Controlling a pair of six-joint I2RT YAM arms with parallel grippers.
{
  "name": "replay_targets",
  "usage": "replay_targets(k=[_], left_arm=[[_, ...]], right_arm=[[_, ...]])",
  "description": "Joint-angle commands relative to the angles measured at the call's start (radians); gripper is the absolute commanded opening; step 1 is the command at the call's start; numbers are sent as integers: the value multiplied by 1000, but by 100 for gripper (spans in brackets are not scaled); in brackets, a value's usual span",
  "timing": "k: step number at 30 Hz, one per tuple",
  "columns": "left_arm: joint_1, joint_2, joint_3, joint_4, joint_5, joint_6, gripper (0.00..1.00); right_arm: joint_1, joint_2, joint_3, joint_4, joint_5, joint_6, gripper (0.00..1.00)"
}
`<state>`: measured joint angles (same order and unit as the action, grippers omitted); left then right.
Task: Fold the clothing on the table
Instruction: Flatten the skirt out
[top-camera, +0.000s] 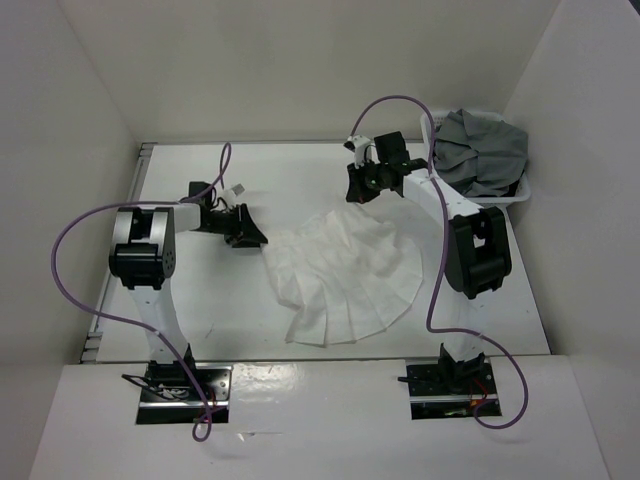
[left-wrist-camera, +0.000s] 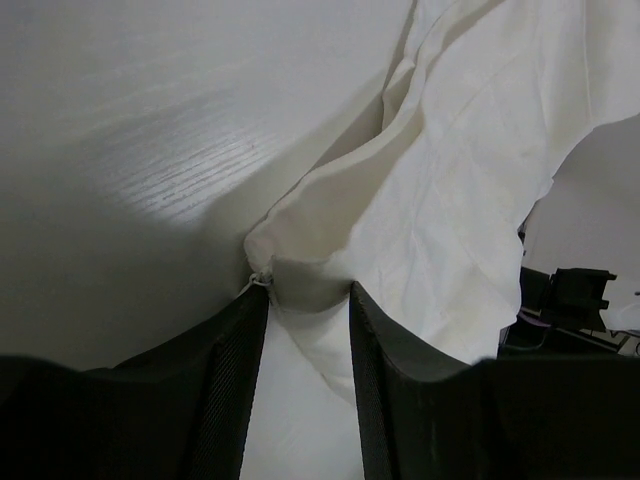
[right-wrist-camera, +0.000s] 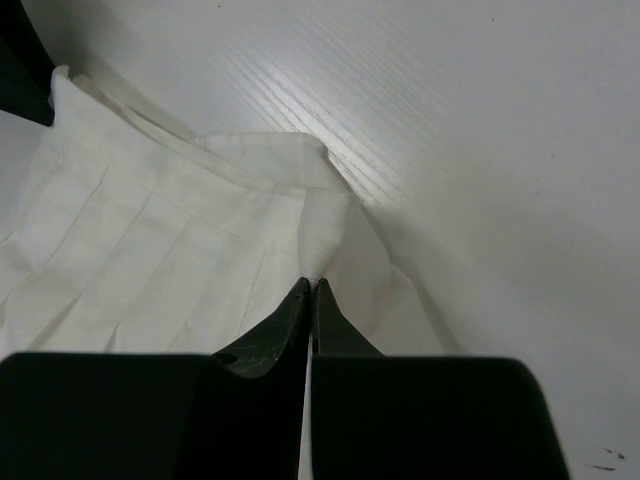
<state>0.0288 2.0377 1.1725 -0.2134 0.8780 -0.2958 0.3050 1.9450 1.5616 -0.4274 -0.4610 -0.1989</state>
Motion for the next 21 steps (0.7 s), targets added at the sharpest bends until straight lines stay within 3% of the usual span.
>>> replay_targets(k=[1, 7, 11, 12, 16, 21], left_arm=[[-1, 56, 3, 42, -145, 0, 47], [-10, 56, 23, 31, -189, -29, 46], [-10, 56, 32, 22, -212, -29, 30], [-20, 56, 41, 22, -226, -29, 17], [-41, 56, 67, 11, -240, -29, 0], [-30, -6, 160, -79, -195, 35, 0]], right_arm=[[6, -73, -2, 26, -30, -8, 0], [6, -73, -2, 16, -39, -8, 0], [6, -73, -2, 16, -39, -8, 0], [6, -73, -2, 16, -39, -17, 0], [16, -73, -2, 7, -48, -17, 0], [16, -116, 23, -34, -7, -36, 0]])
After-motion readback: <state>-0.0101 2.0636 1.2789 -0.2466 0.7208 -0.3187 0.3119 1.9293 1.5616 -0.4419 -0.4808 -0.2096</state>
